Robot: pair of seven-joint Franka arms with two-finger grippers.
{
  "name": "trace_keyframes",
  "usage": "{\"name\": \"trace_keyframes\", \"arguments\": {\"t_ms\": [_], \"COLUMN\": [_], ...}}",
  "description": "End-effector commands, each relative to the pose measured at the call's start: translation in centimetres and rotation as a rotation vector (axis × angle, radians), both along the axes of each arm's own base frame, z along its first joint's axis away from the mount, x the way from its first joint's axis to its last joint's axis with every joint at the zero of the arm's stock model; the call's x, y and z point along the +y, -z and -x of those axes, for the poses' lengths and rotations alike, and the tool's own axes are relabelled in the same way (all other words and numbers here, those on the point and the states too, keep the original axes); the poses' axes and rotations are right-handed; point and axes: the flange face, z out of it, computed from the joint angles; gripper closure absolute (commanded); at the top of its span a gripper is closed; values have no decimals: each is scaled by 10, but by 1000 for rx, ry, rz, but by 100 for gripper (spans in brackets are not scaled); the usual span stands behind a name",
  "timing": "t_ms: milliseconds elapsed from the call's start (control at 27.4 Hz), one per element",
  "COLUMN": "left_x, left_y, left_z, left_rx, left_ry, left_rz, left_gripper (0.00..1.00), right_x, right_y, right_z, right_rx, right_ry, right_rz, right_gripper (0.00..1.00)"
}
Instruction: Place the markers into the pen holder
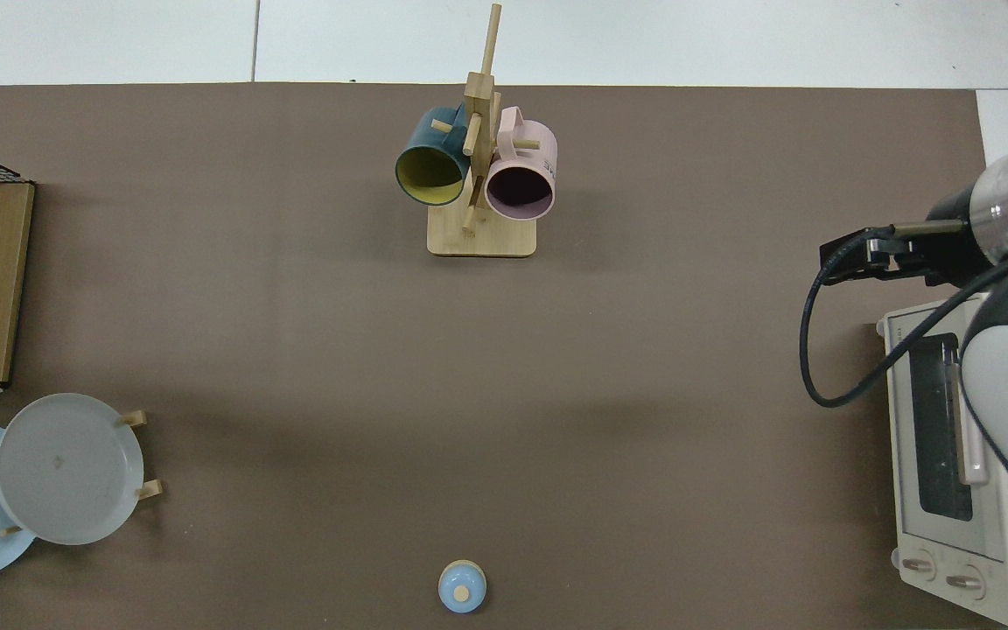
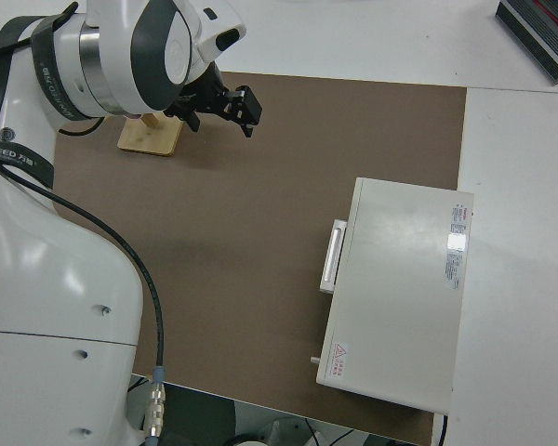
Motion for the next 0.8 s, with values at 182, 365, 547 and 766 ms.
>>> {"name": "trace_keyframes", "arguments": {"t_ms": [182,365,547,766], "left_x": [11,9,9,13], "left_y": [4,8,11,35], "left_z": [-4,-7,-8,-18], "left_rx": [58,56,51,85], "left_ry": [26,34,31,37], "left_rz": [12,31,58,51], "left_gripper": [100,100,100,100], "right_x": [-2,-2,-2,-2], "right_y": [1,1,1,1], "right_z": [3,3,3,3], "right_rx": [5,5,5,5], "right_ry": [-13,-13,-13,-13], "right_rz": [0,0,0,0], "right_gripper": [0,0,0,0]}}
